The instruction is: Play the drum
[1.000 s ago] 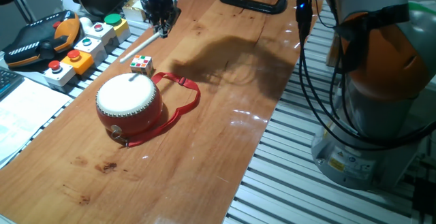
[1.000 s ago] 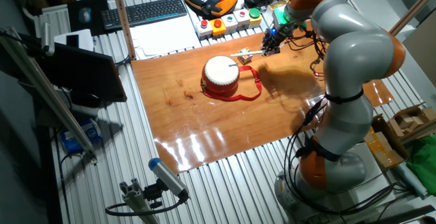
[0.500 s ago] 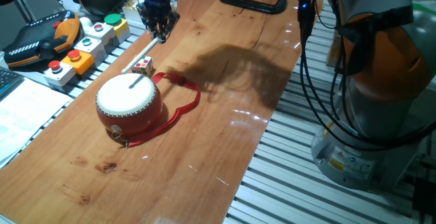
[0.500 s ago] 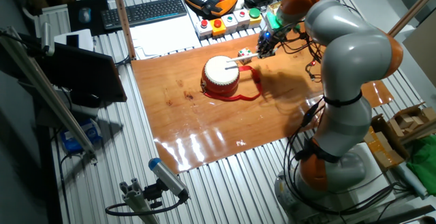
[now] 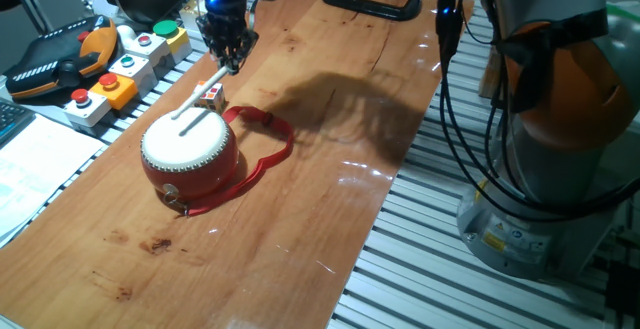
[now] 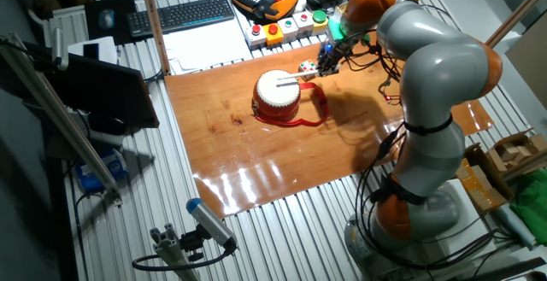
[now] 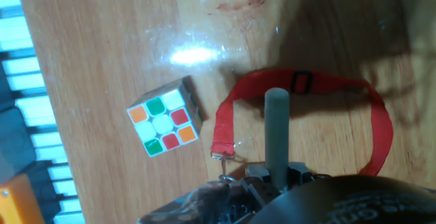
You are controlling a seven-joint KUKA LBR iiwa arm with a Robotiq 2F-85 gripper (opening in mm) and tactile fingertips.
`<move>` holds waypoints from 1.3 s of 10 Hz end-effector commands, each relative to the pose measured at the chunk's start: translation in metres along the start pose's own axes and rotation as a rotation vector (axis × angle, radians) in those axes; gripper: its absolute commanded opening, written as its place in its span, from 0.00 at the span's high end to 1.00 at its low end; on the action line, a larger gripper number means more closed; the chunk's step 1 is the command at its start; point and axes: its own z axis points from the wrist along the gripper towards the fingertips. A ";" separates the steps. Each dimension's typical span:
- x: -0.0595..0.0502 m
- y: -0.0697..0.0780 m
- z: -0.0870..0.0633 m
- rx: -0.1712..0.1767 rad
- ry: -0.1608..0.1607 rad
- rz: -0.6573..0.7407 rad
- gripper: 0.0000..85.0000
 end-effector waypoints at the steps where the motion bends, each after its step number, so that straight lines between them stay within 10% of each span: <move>1: 0.001 0.000 0.000 -0.001 -0.006 -0.003 0.99; 4: 0.000 -0.001 -0.001 -0.011 -0.058 -0.035 0.99; 13: 0.002 -0.001 0.002 0.056 -0.027 0.003 0.99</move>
